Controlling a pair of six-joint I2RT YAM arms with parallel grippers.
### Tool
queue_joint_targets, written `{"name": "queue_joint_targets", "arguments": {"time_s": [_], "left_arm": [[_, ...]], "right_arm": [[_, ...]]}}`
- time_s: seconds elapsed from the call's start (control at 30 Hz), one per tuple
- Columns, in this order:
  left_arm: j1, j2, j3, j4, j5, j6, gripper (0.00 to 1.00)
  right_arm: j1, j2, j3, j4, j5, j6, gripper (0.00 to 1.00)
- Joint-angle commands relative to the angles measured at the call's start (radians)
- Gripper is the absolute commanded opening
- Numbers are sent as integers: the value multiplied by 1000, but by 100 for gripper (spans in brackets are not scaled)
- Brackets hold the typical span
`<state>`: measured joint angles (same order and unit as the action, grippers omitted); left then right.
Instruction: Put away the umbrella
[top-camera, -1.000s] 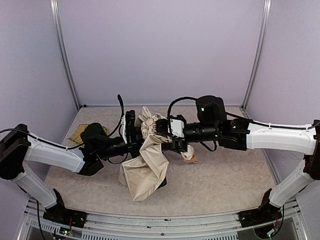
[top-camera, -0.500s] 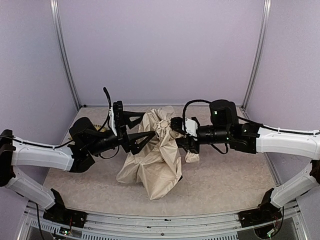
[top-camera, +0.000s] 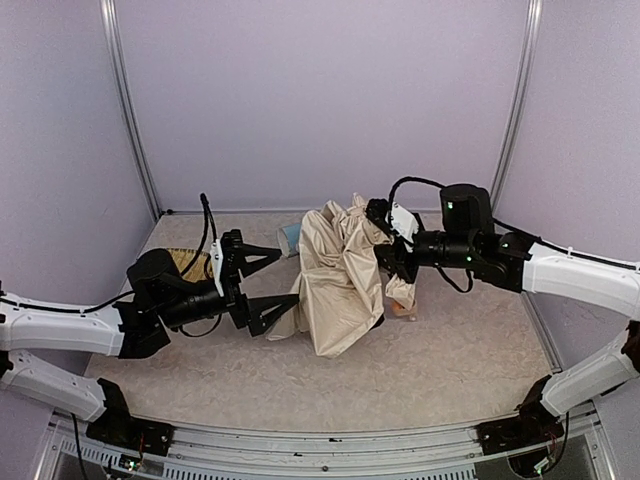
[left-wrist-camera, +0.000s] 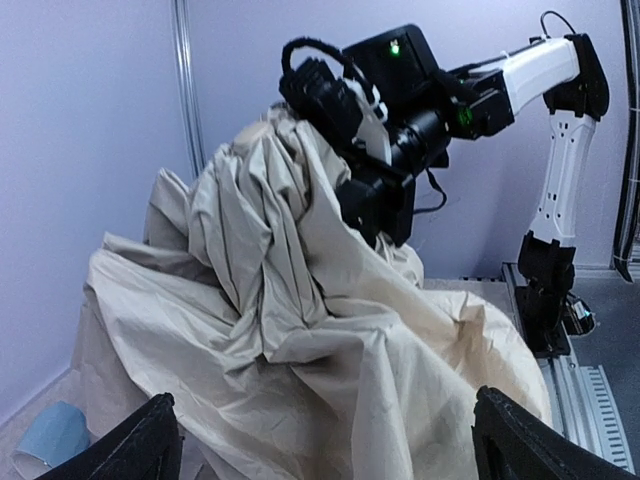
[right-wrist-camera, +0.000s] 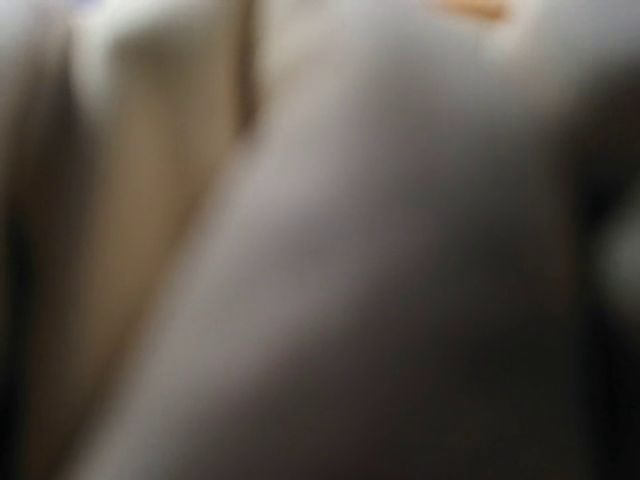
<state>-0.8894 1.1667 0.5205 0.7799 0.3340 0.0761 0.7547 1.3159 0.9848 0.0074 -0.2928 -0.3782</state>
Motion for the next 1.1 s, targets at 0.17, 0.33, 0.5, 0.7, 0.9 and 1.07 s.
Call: {"name": "queue_joint_targets", "arguments": {"time_s": [0.17,0.33,0.5,0.7,0.9,1.07], "left_arm": [[-16,253,63,97,-133,-19,67],[-17,385,153,174,-74,-31,46],[-22,534,256,301,-58,-88,41],[-37,640,350,367,-75,-134,62],[-3,533,229,381,-165,-107,97],[46,383,162,224,-158,-53,99]], "right_arm": [[13,-6,97,-105,-135,-34,28],[72,29,116,-171,-155,-87,30],[95,47,133,-172,-87,-94,29],[28,4,103,-50,10,-31,22],[-148,-110,-23,229,-93,162,8],[-219,-102,-64,433,-27,278,0]]}}
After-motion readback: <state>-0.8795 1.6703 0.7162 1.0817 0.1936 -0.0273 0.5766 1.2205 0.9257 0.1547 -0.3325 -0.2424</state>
